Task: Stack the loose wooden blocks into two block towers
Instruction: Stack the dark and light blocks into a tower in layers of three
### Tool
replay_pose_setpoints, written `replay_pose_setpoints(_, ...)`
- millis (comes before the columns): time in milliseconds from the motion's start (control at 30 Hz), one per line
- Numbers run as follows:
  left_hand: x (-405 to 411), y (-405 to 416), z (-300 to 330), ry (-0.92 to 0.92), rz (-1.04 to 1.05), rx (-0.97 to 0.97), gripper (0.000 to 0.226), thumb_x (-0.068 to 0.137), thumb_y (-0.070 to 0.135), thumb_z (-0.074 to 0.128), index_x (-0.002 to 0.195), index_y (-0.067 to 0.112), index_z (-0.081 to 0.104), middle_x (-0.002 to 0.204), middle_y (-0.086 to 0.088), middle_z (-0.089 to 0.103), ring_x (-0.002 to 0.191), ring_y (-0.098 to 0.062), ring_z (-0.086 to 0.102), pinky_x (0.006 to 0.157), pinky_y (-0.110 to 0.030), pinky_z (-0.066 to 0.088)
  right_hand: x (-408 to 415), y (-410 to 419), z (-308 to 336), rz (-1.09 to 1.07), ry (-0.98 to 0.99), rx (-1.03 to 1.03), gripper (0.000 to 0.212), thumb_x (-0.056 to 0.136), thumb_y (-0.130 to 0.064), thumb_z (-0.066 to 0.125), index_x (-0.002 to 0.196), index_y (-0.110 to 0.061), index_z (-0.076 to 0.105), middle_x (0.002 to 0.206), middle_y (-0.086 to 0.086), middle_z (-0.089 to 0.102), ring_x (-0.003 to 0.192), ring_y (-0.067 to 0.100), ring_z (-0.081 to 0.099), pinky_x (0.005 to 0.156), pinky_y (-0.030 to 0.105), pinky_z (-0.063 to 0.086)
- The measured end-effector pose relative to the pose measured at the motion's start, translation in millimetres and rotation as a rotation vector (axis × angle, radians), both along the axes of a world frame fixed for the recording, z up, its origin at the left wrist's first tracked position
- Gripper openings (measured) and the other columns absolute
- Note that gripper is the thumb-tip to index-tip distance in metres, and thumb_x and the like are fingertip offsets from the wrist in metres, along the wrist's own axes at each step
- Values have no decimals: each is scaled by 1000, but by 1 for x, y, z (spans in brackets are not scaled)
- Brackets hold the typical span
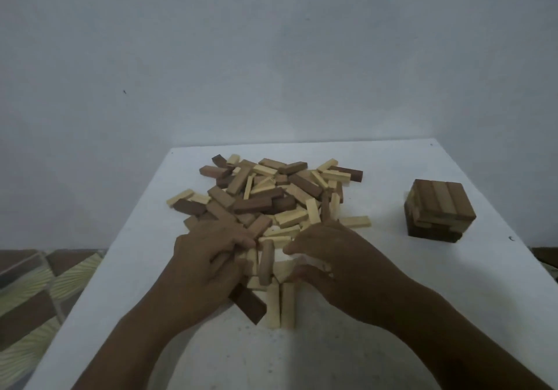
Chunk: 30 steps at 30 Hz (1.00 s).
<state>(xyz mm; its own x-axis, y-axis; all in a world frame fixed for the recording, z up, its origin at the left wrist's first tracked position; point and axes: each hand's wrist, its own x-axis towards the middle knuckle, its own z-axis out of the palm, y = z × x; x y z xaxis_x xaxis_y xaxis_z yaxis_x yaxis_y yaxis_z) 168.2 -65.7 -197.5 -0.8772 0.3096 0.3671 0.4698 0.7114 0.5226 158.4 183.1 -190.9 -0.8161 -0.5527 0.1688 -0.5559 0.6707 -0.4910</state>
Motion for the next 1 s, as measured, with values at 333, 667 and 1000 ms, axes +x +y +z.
replay_pose_setpoints(333, 13, -20, -9, -123, -86, 36, 33, 62, 26, 62, 92, 34, 74, 119, 20, 60, 118, -4, 50, 90, -27, 41, 0, -52, -16, 90, 152, 246, 42, 88, -18, 59, 120, -44, 51, 133, -4, 40, 121, 16, 34, 95, 34, 43)
replay_pose_setpoints(667, 15, -26, -25, -97, -97, -138, 29, 76, 42, 78, 102, 45, 65, 133, 25, 39, 130, -4, 29, 92, -39, 28, -18, -51, -1, -91, 83, -226, 13, 97, -18, 47, 105, -28, 50, 79, -14, 50, 69, 1, 48, 60, 15, 34)
replay_pose_setpoints(1000, 11, -29, -32, -46, 149, 264, 40, 80, 6, 73, 101, 38, 59, 103, 20, 62, 98, 6, 55, 76, -7, 42, -44, -73, -3, -19, 138, 139, 42, 81, -23, 64, 120, -37, 62, 95, -10, 70, 80, 9, 62, 78, 27, 49)
